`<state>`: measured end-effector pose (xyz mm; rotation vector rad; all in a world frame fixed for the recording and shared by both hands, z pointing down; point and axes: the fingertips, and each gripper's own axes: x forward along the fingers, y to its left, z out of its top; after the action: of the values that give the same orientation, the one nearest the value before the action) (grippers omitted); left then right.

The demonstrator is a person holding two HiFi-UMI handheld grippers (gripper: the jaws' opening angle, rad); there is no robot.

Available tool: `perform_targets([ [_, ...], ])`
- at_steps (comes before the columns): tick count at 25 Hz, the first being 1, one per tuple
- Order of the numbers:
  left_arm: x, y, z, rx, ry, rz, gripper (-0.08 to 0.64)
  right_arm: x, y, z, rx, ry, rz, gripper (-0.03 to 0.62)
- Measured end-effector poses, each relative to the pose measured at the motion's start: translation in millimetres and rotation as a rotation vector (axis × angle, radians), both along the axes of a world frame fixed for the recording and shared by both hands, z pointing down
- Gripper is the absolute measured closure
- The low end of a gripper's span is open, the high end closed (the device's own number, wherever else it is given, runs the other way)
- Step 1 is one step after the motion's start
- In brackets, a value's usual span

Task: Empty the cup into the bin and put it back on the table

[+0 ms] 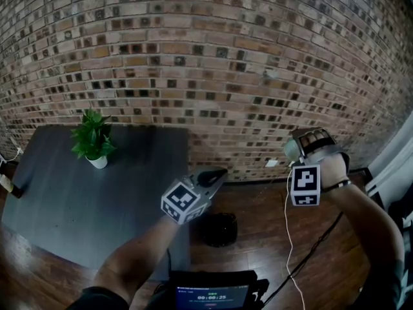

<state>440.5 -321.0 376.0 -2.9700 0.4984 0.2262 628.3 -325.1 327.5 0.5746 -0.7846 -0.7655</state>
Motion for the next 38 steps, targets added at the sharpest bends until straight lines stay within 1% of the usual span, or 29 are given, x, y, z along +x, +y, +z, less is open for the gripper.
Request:
perform_targets([
  [9, 1.0, 2.7, -2.5, -0.004, 0.000, 0.003, 0.559, -7.7, -0.9, -5.3, 0.007, 0.007, -0.023, 0.198],
  [14, -0.1, 2.6, -0.6, 0.000, 0.000, 0.007, 0.559, -9.4, -1.4, -7.8, 0.006, 0.028, -0.030, 0.198],
  [22, -6.8, 1.6, -4.4, 0.002, 0.005, -0.010, 0.559, -20.0, -4.4, -12.9, 0.014, 0.040, -0.049, 0.198],
  [27, -8.9, 1.8, -3.6, 0.008, 0.004, 0.000, 0.559, -27.6, -5.0, -18.5, 0.026, 0.046, -0.064, 0.198],
  [31, -10.4, 4.2, -6.0, -0.004, 0.006, 0.004, 0.559, -27.3, -4.9, -19.3, 0.021, 0.057, -0.062, 0.198],
  [34, -10.6, 4.8, -4.7, -0.001, 0.000, 0.008, 0.559, -27.6, -2.1, -16.4, 0.024, 0.038, -0.055, 0.198],
  [38, -9.7, 5.4, -3.9, 0.003, 0.001, 0.002, 0.559, -28.3, 4.4, -13.0, 0.019, 0.041, -0.061, 0.198],
])
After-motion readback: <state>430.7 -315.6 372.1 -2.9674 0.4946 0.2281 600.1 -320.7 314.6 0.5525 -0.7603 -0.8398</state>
